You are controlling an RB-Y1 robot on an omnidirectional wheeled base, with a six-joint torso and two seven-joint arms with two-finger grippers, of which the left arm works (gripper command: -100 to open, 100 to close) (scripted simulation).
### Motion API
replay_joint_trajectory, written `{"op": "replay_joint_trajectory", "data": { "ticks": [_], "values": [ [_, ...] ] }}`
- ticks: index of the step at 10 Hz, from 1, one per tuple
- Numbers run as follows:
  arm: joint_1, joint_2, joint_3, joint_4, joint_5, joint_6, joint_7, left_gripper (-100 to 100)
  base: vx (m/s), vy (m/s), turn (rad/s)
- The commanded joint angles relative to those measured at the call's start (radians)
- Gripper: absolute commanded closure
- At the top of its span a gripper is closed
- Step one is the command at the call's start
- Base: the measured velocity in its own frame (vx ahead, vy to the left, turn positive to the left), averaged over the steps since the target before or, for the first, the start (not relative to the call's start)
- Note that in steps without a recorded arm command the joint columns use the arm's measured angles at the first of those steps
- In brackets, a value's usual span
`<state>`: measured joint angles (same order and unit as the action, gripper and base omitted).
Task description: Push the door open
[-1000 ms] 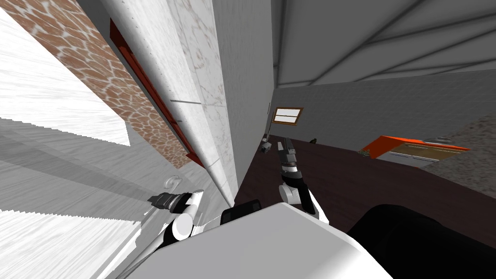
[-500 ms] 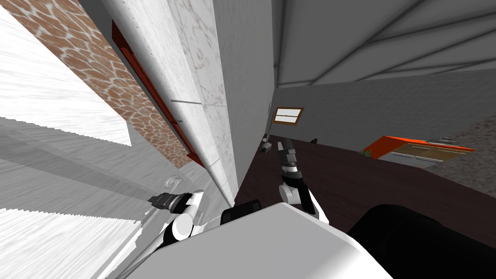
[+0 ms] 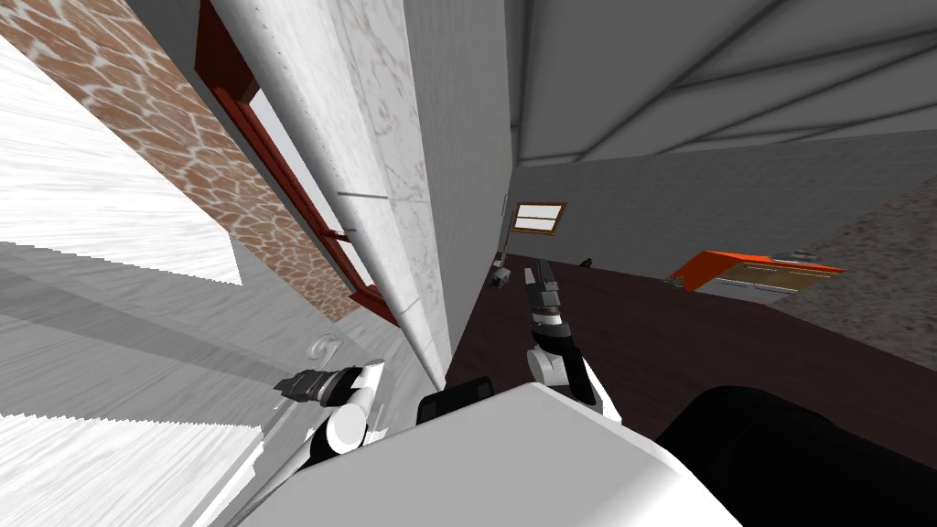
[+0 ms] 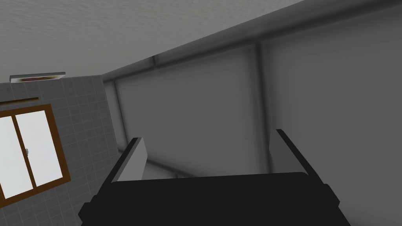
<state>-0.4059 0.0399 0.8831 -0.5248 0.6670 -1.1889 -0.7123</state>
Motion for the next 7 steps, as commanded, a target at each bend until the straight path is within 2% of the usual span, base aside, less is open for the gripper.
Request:
{"op": "replay_joint_trajectory", "data": {
  "ticks": [1,3,4,7],
  "values": [
    [-0.016,0.033,0.008,0.023,0.004,-0.029,0.006,100,-0.004,0.097,-0.023],
    [-0.016,0.033,0.008,0.023,0.004,-0.029,0.006,100,0.004,0.012,0.026],
    [-0.019,0.036,0.017,0.025,0.012,-0.040,0.003,100,-0.006,0.017,-0.045],
    [-0.023,0.039,0.029,0.026,0.023,-0.053,-0.002,100,-0.008,0.076,-0.062]
  ]
}}
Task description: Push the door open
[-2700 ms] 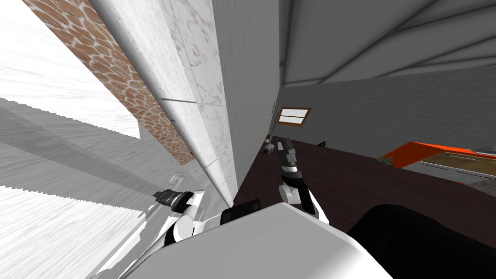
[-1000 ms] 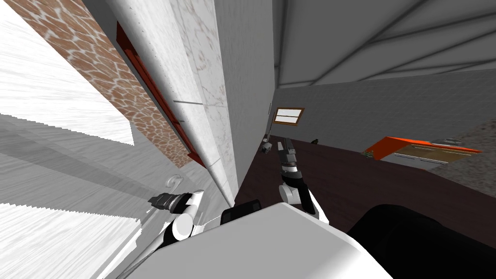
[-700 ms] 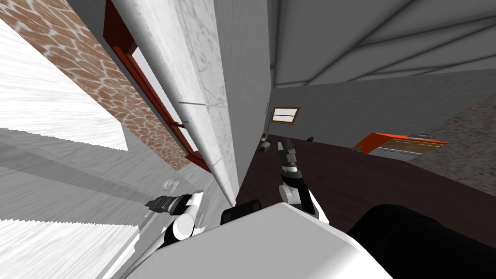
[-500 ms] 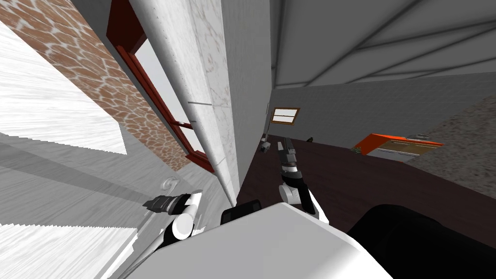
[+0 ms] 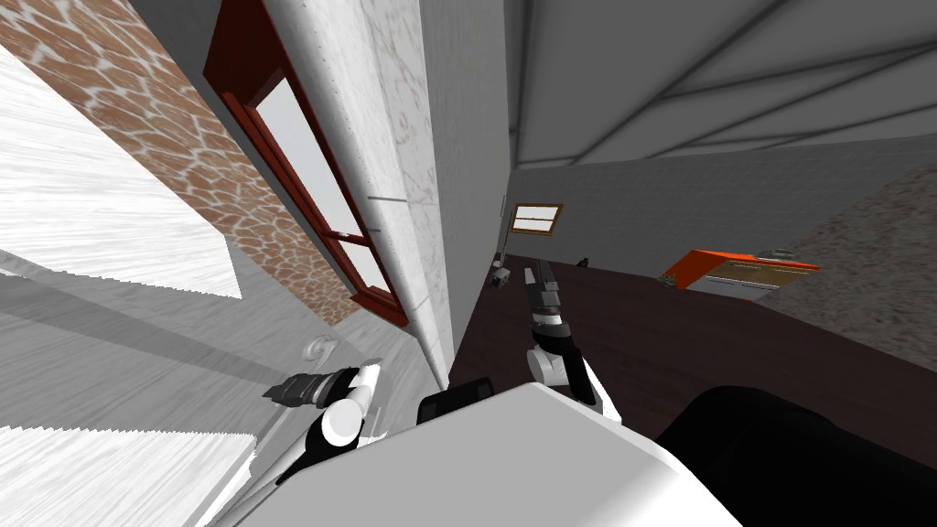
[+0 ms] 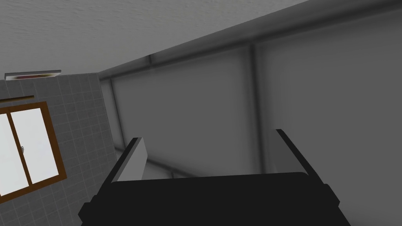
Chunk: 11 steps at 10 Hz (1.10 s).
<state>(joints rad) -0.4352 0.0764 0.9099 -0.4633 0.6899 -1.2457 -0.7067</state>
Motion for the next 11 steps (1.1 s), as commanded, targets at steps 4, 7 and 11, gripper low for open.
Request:
{"op": "replay_joint_trajectory", "data": {
  "ticks": [4,7,11],
  "values": [
    [0.000,0.007,0.019,-0.032,0.015,-0.018,-0.014,100,-0.003,0.060,-0.029],
    [-0.007,0.010,0.039,-0.029,0.033,-0.041,-0.022,100,-0.007,0.071,-0.089],
    [-0.011,0.012,0.053,-0.027,0.045,-0.058,-0.028,100,-0.001,0.058,-0.016]
  ]
}}
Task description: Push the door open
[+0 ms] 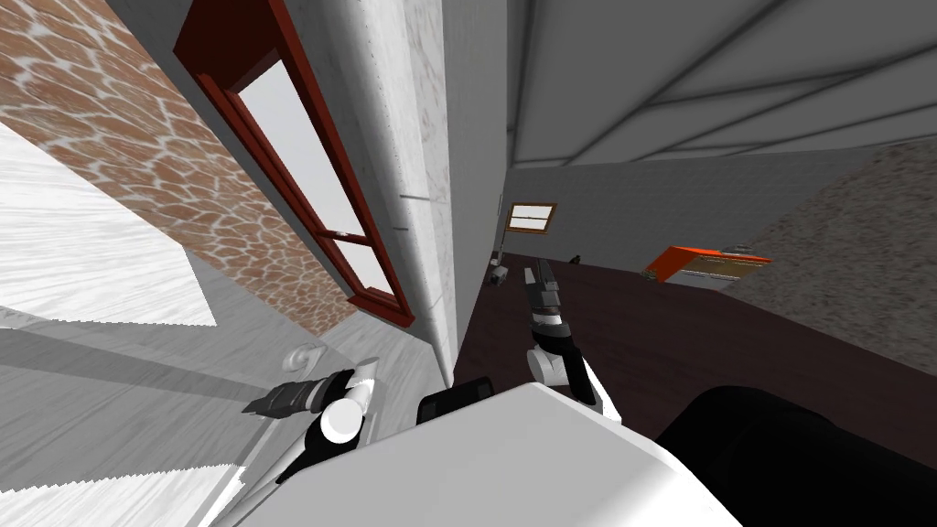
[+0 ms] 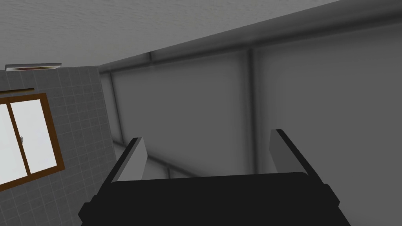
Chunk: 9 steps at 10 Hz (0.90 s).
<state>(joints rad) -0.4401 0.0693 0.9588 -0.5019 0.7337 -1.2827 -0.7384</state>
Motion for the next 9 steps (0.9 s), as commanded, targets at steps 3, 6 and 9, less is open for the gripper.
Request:
{"op": "replay_joint_trajectory", "data": {
  "ticks": [3,6,9],
  "values": [
    [-0.011,0.021,0.019,0.014,0.015,-0.039,-0.002,100,-0.003,0.073,-0.052],
    [-0.017,0.022,0.034,0.016,0.028,-0.057,-0.008,100,-0.001,0.066,-0.041],
    [-0.025,0.021,0.058,0.019,0.049,-0.086,-0.017,100,-0.001,0.102,-0.063]
  ]
}}
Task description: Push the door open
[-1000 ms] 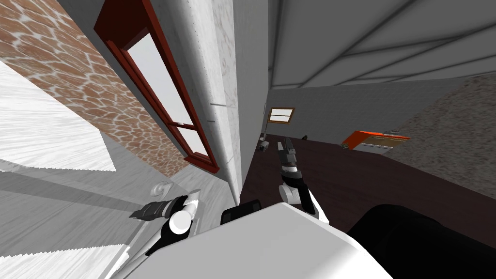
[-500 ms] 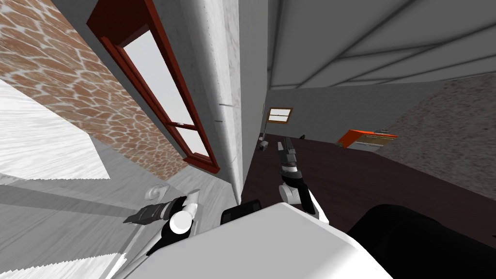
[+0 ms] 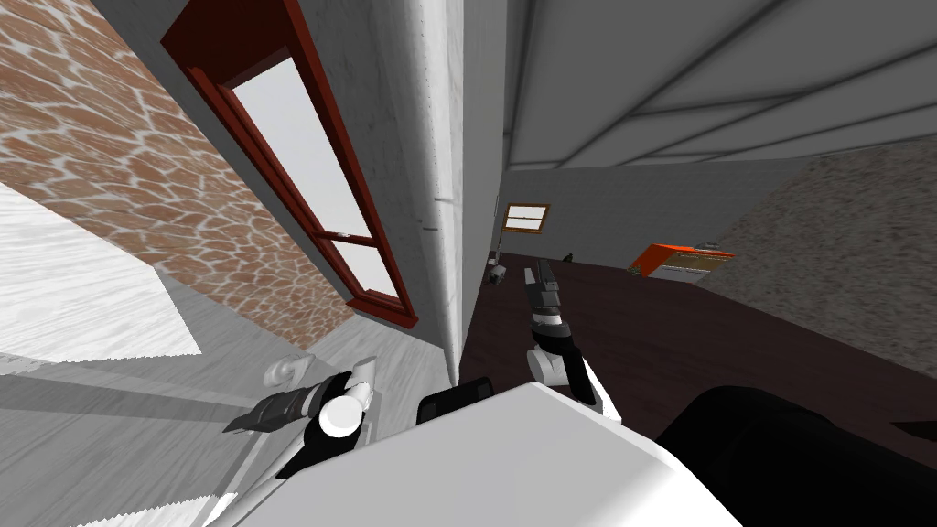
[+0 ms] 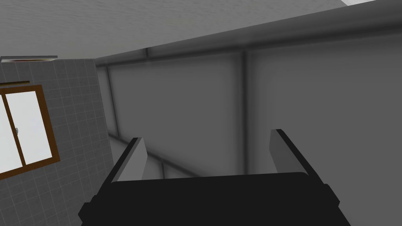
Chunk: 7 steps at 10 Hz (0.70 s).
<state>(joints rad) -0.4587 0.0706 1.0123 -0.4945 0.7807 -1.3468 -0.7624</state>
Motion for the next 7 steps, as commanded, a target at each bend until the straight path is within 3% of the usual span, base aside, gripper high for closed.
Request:
{"op": "replay_joint_trajectory", "data": {
  "ticks": [1,7],
  "values": [
    [-0.009,0.020,0.012,0.013,0.008,-0.032,0.004,100,0.000,0.089,-0.025],
    [-0.017,0.018,0.036,0.017,0.030,-0.062,-0.005,100,0.001,0.042,-0.044]
  ]
}}
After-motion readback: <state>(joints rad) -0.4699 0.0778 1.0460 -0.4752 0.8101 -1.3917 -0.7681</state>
